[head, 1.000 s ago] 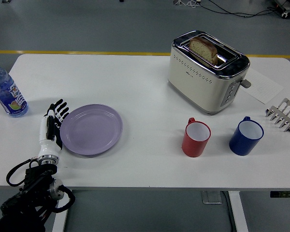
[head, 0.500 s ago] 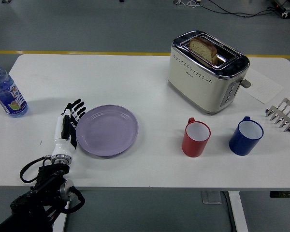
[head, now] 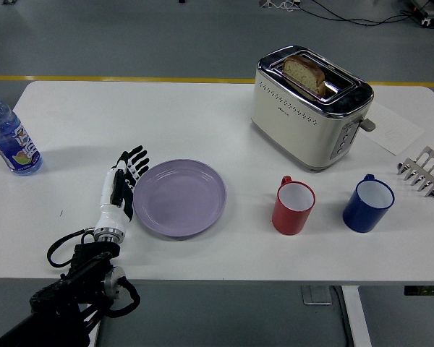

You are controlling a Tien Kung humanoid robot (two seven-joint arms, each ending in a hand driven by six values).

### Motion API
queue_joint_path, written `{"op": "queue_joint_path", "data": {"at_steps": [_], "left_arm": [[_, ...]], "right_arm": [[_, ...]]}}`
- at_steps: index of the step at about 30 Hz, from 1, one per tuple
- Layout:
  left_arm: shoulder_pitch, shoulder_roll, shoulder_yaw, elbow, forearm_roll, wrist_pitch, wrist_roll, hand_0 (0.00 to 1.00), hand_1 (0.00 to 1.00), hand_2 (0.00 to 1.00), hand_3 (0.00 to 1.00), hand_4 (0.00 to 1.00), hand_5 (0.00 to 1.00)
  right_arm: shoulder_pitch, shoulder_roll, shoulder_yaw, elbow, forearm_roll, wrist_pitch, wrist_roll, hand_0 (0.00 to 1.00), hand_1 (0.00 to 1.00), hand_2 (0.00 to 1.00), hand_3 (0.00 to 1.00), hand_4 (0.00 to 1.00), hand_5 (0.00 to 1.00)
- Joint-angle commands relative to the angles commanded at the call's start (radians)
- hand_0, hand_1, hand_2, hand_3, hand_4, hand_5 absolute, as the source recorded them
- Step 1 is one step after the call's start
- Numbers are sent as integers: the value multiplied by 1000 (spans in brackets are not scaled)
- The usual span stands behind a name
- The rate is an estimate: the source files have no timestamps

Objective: Push plate across desktop

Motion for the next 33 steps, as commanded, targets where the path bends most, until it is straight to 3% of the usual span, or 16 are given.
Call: {"op": "queue_joint_path", "data": {"at_steps": [33], "left_arm": [[-49, 0, 132, -6, -70, -3, 0, 776, 793, 800, 751, 451, 998]], "right_arm": [[-1, 1, -1, 0, -1, 3, 0, 638, 620, 655, 585, 374, 178]]}}
